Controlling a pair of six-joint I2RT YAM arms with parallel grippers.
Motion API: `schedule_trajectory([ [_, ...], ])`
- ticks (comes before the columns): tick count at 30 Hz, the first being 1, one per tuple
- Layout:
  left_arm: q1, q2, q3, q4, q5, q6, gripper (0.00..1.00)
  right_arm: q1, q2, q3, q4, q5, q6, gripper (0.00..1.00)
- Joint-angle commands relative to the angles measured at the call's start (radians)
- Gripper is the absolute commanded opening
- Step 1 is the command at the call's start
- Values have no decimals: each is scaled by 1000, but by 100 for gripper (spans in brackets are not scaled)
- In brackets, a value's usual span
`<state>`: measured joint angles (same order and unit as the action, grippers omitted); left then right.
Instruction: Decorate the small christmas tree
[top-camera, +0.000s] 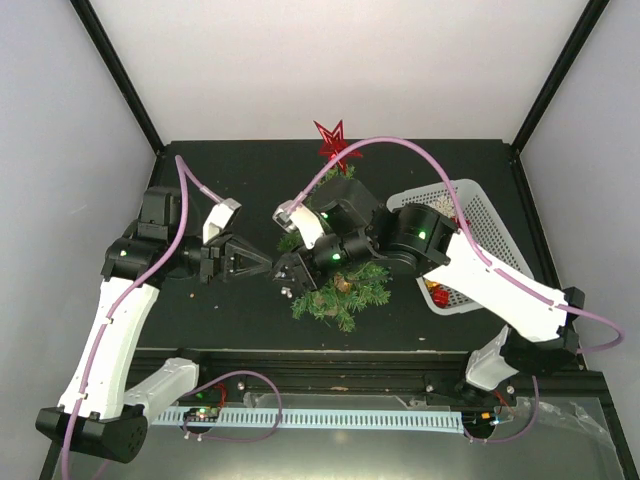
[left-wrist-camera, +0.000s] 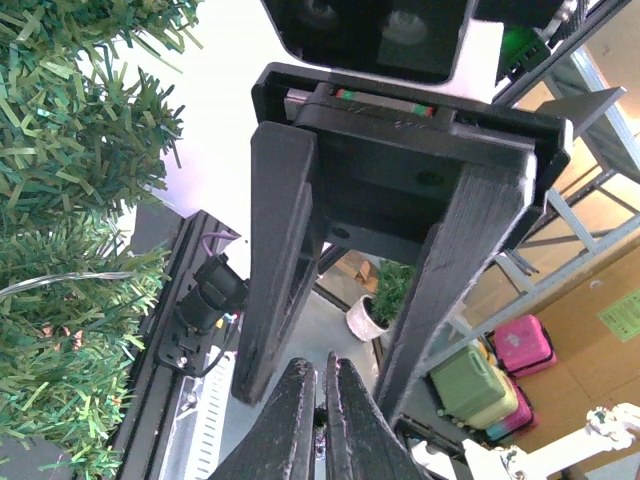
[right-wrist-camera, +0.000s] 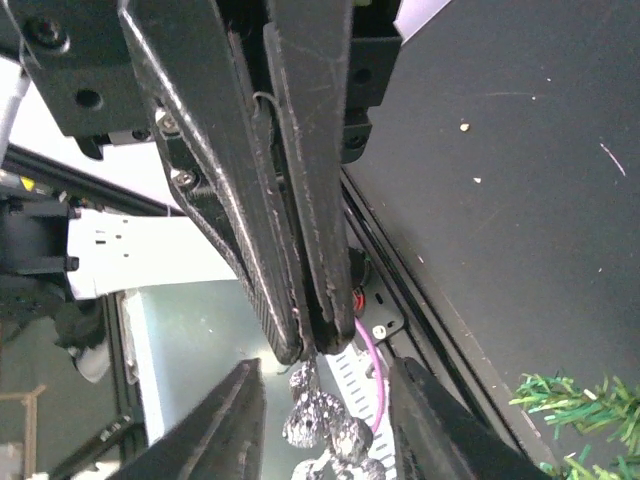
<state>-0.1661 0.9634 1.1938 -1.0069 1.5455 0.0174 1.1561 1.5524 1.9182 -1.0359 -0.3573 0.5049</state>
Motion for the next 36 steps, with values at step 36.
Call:
schedule_trajectory([
  [36,69,286,218,390,-137,-134,2,1,-492,-238,128,521,54,73],
])
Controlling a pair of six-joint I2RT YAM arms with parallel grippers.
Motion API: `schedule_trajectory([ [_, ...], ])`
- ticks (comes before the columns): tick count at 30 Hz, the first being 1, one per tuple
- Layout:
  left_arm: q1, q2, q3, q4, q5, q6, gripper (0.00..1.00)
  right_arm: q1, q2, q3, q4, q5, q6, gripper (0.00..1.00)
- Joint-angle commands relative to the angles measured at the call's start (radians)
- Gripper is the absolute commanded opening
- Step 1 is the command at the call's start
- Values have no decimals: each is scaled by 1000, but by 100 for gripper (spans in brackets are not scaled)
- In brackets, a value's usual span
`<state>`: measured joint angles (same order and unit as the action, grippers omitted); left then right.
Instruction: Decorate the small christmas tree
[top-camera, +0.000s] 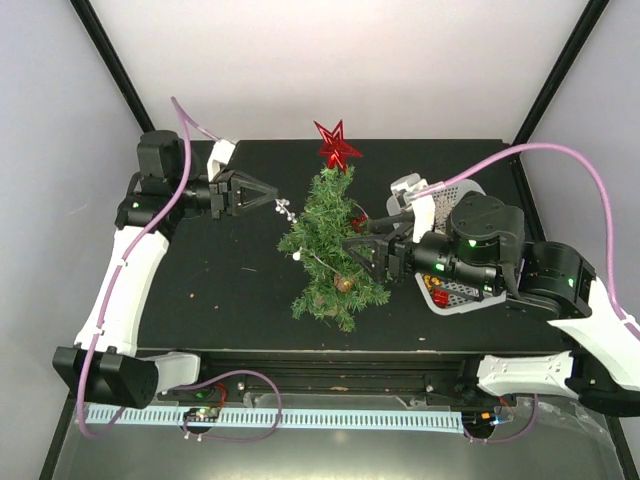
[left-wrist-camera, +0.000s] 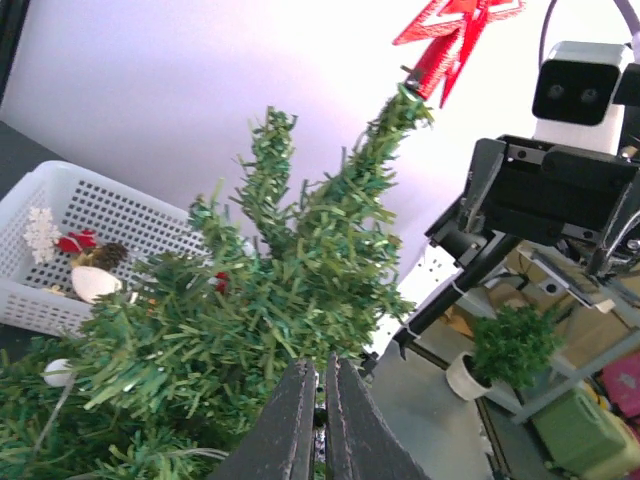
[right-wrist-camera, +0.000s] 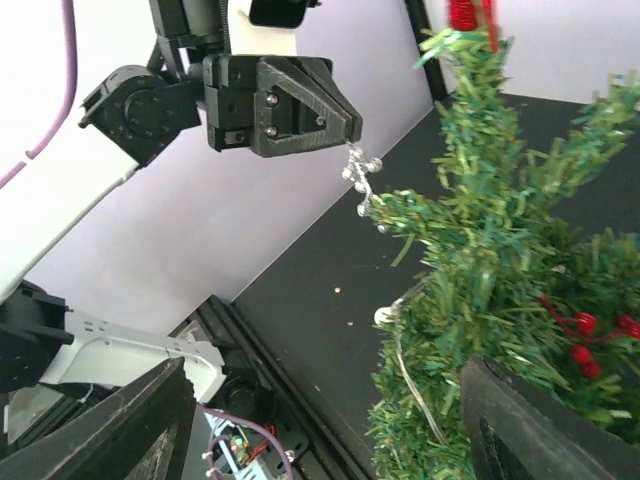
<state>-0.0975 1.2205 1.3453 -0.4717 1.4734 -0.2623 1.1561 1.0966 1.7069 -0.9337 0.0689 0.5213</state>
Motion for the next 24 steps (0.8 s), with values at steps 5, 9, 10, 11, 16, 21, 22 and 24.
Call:
schedule_trajectory([
  [5,-18,82,126,-313,-132,315,1,1,-78,-75,15,174,76,73],
  [9,-50,88,132,-350,-197,363,2,0,-109,-100,-21,264,118,73],
  [10,-58,88,133,-359,-208,374,1,1,-117,-105,-31,294,132,73],
  [11,-66,89,135,-365,-217,381,2,1,-122,-108,-48,324,147,73],
  [16,-96,94,130,-384,-246,410,2,1,-136,-113,-142,432,215,73],
  [21,-123,108,139,-384,-274,422,2,1,-170,-156,-153,466,263,73],
  [22,-128,116,142,-385,-281,425,1,0,-180,-167,-149,469,273,73],
  [24,-136,127,150,-383,-288,428,1,0,-197,-190,-142,470,287,73],
])
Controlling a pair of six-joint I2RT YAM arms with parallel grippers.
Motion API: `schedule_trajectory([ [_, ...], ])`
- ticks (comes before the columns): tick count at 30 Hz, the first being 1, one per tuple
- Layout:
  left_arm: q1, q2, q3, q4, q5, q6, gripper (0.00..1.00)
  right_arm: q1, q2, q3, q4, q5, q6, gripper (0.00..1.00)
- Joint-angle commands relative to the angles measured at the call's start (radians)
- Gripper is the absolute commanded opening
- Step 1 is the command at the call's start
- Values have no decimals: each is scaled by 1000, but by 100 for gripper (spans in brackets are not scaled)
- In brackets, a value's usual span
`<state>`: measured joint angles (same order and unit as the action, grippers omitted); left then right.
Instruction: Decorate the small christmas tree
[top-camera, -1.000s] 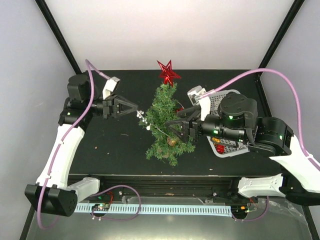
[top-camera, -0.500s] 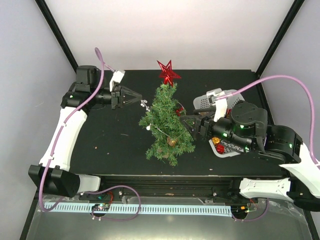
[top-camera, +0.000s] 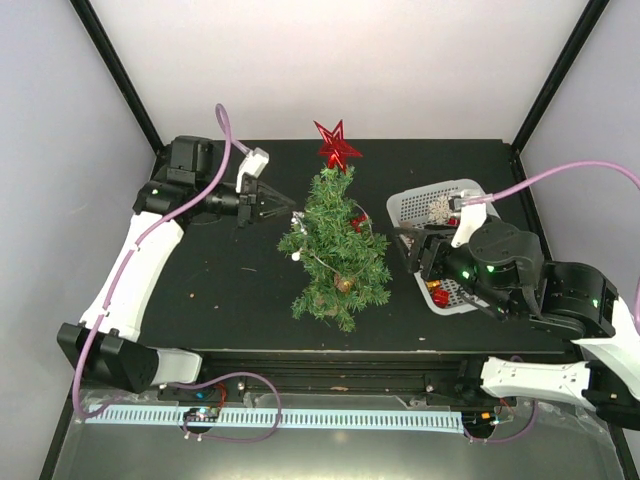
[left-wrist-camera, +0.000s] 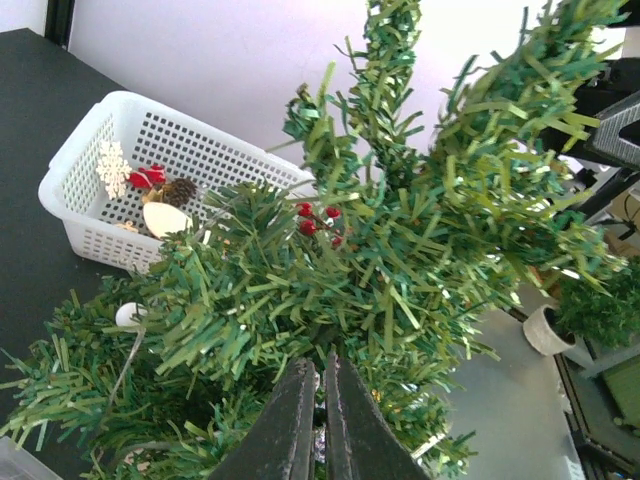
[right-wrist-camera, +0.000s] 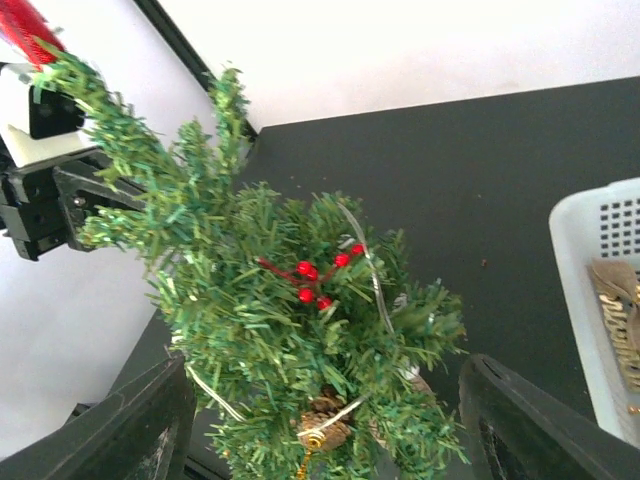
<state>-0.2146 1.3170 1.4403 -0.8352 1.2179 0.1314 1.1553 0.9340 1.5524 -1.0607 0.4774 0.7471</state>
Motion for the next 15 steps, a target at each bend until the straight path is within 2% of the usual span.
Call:
schedule_trajectory([
  [1,-21,38,64,-18,-35,34,2,1,-42,-46,-13,61,68,73],
  [8,-47,92,124,-21,-48,40,2,1,-87,-113,-7,57,100,73],
  [15,-82,99,121,-32,-64,57,2,1,-119,-153,-7,59,121,73],
])
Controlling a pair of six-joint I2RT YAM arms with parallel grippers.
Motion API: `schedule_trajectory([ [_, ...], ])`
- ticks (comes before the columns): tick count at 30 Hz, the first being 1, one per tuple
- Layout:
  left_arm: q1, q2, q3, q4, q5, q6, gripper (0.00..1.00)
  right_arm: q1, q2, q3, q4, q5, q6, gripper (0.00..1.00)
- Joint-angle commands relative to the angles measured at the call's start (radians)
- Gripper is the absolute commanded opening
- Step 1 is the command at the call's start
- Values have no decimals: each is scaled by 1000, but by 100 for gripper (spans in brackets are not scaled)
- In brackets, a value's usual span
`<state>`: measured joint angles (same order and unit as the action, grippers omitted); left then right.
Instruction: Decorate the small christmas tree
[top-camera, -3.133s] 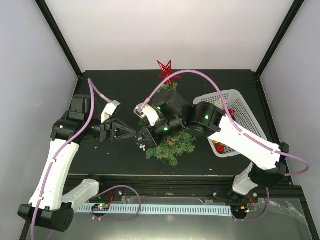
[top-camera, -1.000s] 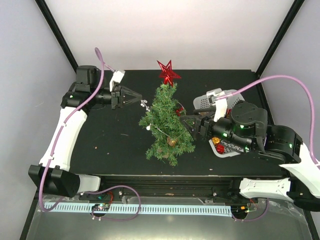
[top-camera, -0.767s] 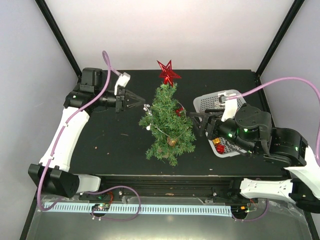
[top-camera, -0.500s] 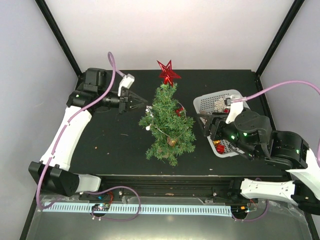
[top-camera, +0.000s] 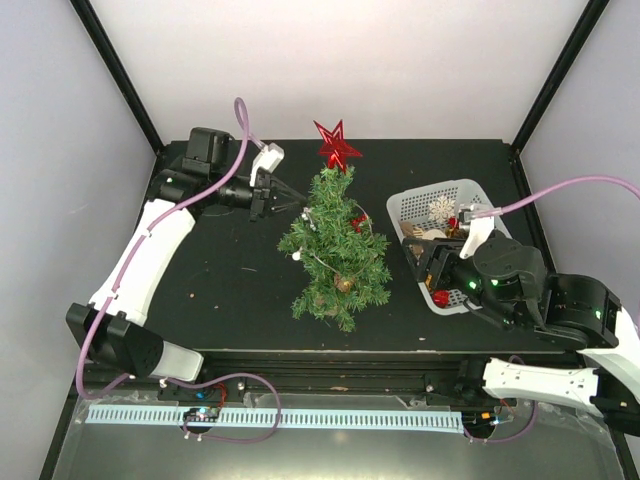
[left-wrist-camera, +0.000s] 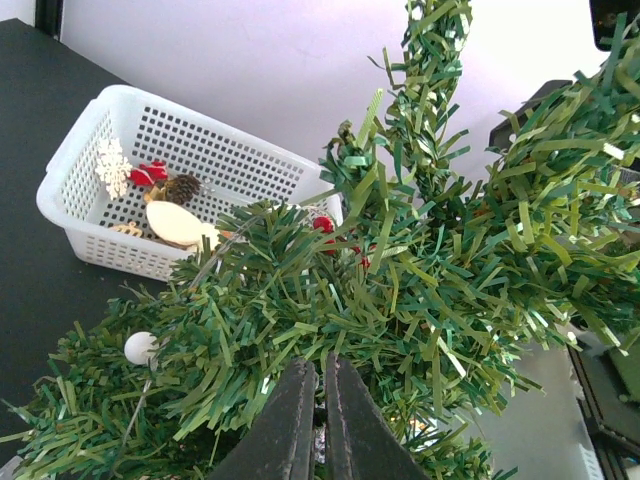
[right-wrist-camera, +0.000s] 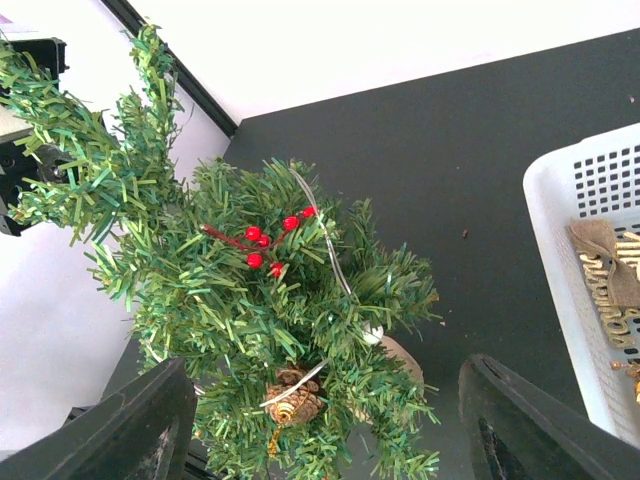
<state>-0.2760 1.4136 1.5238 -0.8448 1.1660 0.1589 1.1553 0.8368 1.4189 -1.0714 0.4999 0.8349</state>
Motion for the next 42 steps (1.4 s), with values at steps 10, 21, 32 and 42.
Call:
schedule_trajectory([
  [10,-44,-17,4,-74,-80,104,2,1,-36,-49,19,37,33,73],
  [21,-82,-27,-27,-100,-189,151,2,1,-30,-71,38,32,14,73],
  [32,-89,-42,6,-129,-233,180,11,1,-19,-84,51,41,-10,73],
  [42,-89,-67,17,-136,-261,202,49,1,-13,-87,67,55,-35,73],
])
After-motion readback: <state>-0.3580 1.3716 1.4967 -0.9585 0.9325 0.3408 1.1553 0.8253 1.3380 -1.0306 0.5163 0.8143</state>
